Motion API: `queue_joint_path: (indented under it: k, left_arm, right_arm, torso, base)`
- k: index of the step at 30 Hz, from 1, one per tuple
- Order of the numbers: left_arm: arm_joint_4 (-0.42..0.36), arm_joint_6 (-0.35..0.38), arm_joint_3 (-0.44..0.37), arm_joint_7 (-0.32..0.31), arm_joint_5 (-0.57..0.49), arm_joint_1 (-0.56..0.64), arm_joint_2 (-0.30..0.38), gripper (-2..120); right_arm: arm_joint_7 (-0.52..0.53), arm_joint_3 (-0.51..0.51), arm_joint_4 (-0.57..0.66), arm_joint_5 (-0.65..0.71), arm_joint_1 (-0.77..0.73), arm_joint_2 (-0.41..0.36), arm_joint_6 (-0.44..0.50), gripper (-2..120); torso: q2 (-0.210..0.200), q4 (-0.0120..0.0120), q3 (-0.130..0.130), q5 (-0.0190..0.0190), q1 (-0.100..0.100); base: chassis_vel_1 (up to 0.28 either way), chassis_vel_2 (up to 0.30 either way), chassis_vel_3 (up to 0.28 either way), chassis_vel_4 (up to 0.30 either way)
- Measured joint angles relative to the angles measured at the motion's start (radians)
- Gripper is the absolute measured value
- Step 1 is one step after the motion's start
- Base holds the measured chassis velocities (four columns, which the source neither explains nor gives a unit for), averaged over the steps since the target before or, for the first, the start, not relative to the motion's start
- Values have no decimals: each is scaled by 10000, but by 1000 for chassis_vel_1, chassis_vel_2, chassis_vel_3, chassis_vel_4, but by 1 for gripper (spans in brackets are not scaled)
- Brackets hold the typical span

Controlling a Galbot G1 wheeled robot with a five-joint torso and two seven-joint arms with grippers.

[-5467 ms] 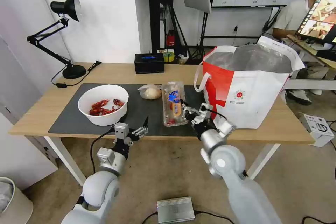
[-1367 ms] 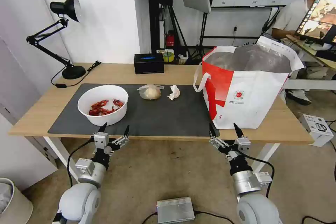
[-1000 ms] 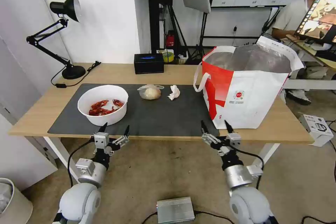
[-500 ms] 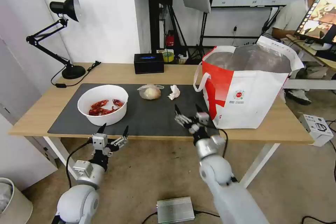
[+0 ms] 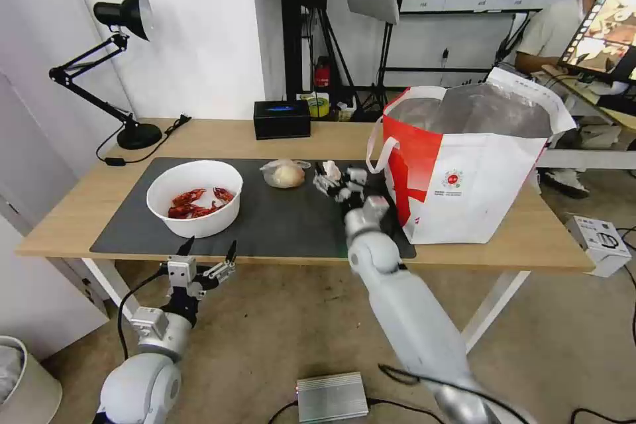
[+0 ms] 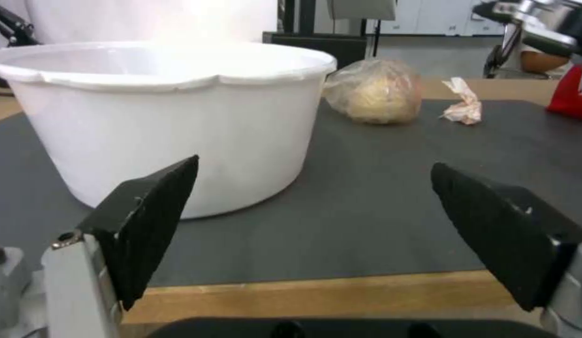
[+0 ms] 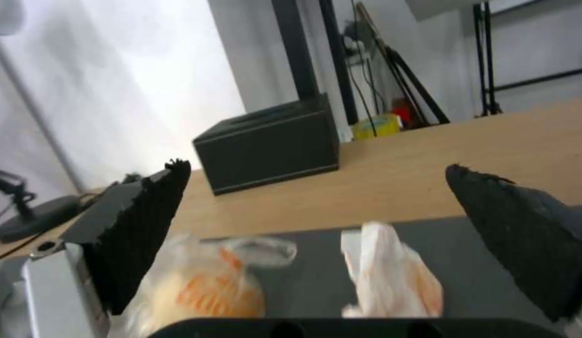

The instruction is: Pick up the trash from the table and place it into the takeout bag.

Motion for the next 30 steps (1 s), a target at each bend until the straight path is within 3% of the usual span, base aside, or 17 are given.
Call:
queue_joint_path:
  k: [8,10,13,20,30]
  left_arm:
    - [0,-4,-90,4,-99,-6,-4,100]
    - [10,-12,-116,18,-166,13,-6,100]
    - [52,-21,-121,27,-194,18,-9,100]
    - [173,-62,-104,54,-245,-36,-10,100]
    - [331,-183,-31,74,-246,-144,-19,100]
  right_arm:
    - [1432,-371,-501,691,1261,172,-2011,100]
    - [2166,-475,-590,992,1538,123,-3039,100]
    - [2434,-549,-657,1085,1623,67,-3483,100]
    - [2985,-541,-970,1218,1657,77,-3934,100]
    - [2891,-382,-1266,1010,1505,168,-3921,100]
  torso:
    - [0,1,-1,0,-1]
    - [1,0,-1,1,-1]
    - [1,-1,-1,1,-1]
    - [1,-1,-1,1,-2]
    - [1,0,-2,1,-2]
  base:
    - [0,0,0,0]
    - [0,0,0,0]
    - [0,0,0,0]
    - [0,0,0,0]
    - [0,0,0,0]
